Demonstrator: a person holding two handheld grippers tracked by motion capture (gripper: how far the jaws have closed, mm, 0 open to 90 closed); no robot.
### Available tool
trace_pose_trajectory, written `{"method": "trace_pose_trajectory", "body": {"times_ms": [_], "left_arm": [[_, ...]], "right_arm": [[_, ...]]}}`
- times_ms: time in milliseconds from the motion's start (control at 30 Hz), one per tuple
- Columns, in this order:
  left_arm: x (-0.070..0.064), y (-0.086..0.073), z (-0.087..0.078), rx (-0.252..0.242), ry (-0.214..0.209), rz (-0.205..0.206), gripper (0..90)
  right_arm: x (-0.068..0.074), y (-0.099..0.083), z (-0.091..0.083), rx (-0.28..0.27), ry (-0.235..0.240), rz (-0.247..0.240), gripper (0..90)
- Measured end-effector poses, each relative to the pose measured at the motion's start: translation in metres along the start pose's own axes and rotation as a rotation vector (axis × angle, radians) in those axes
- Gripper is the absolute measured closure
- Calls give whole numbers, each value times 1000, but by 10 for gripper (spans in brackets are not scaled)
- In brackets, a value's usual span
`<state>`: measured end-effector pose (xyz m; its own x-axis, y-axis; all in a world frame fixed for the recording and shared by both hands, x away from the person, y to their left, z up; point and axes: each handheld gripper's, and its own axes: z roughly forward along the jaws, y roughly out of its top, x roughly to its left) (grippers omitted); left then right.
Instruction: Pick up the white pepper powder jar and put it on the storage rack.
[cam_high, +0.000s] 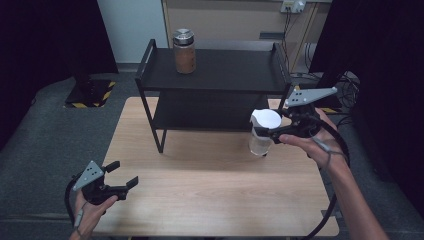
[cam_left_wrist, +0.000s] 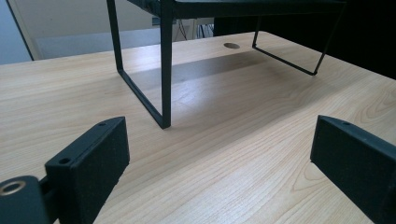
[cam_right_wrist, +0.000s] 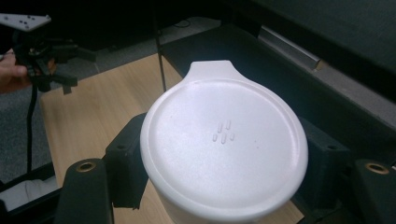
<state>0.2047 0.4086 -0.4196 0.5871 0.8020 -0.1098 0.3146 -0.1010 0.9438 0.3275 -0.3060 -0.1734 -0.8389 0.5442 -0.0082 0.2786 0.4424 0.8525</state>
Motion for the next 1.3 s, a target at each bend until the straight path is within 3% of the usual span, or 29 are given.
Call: {"method": "trace_pose_trajectory", "body": {"times_ms": [333,700,1000,1300], "left_arm": [[2,0,1,8,-2,-10,35],[3,1,3,25,-3,-12,35],[6,-1,4,29,-2,-27,36],[8,-3,2,29,0,-37,36]], "right_arm": [[-13,47,-18,-7,2,24,315],[-23,93,-25,-12,-6,4,314],[-36,131,-20,-19,-30,4,314],[-51,161,-2,0,-89,15,314]]}}
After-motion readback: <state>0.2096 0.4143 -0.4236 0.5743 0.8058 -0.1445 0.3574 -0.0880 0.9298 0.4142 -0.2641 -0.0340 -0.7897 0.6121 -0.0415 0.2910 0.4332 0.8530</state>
